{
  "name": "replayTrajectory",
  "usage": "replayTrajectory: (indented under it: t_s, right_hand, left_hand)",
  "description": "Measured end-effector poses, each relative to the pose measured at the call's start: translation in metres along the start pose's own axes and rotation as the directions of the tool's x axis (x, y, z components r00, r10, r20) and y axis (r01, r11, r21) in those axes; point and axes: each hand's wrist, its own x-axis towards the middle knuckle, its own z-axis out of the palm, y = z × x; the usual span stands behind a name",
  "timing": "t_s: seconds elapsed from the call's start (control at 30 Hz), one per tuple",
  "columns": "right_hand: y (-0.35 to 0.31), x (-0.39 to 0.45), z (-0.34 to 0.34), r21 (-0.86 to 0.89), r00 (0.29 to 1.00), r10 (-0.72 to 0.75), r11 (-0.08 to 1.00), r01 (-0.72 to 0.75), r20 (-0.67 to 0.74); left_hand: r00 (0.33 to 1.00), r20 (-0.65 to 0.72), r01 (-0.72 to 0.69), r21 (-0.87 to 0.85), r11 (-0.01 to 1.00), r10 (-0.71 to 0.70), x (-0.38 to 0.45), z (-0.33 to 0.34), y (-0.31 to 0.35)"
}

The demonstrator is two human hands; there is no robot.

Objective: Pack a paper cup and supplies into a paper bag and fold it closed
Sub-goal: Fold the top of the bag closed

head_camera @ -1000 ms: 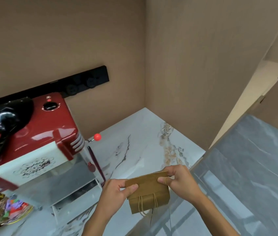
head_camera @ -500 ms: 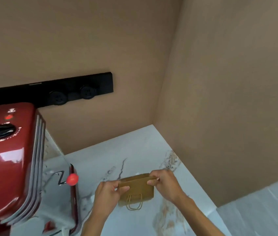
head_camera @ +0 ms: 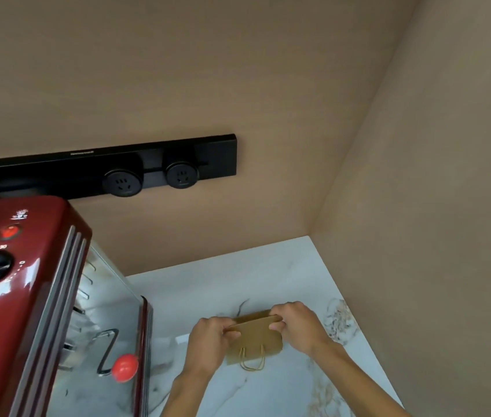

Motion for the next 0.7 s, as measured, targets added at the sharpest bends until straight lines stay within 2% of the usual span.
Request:
replayTrajectory:
  t_s: [0.1,0.17,0.23,0.4,0.6,0.7]
  right_hand:
    - [-0.003,0.016,-0.005,-0.190,0.979,-0.151,0.966,0.175,0.134]
    - [-0.010,0.027,-0.006,-0.285,0.946,-0.255,0.908,0.306,0.201]
    - [-0.015,0.034,-0.003,-0.308,0.919,-0.310,0.874,0.377,0.244]
    - [-0.005,0.041,0.007,-0.220,0.907,-0.345,0.891,0.397,0.240]
    - [-0.002,0.032,0.009,-0.308,0.912,-0.377,0.858,0.410,0.165]
    - [0.001,0.025,0.010,-0.293,0.924,-0.363,0.876,0.383,0.123]
  left_hand:
    - [0.989,0.140,-0.078,0.261,0.962,0.042,0.009,0.000,0.009]
    - [0.975,0.217,-0.118,0.362,0.925,0.040,0.016,0.005,0.018]
    - [0.970,0.242,-0.139,0.428,0.893,0.035,0.023,0.011,0.024]
    - [0.978,0.199,-0.149,0.481,0.864,0.058,0.024,0.019,0.016]
    - [0.985,0.138,-0.154,0.444,0.883,0.103,0.019,0.019,0.008]
    - [0.987,0.112,-0.155,0.426,0.891,0.118,0.017,0.019,0.004]
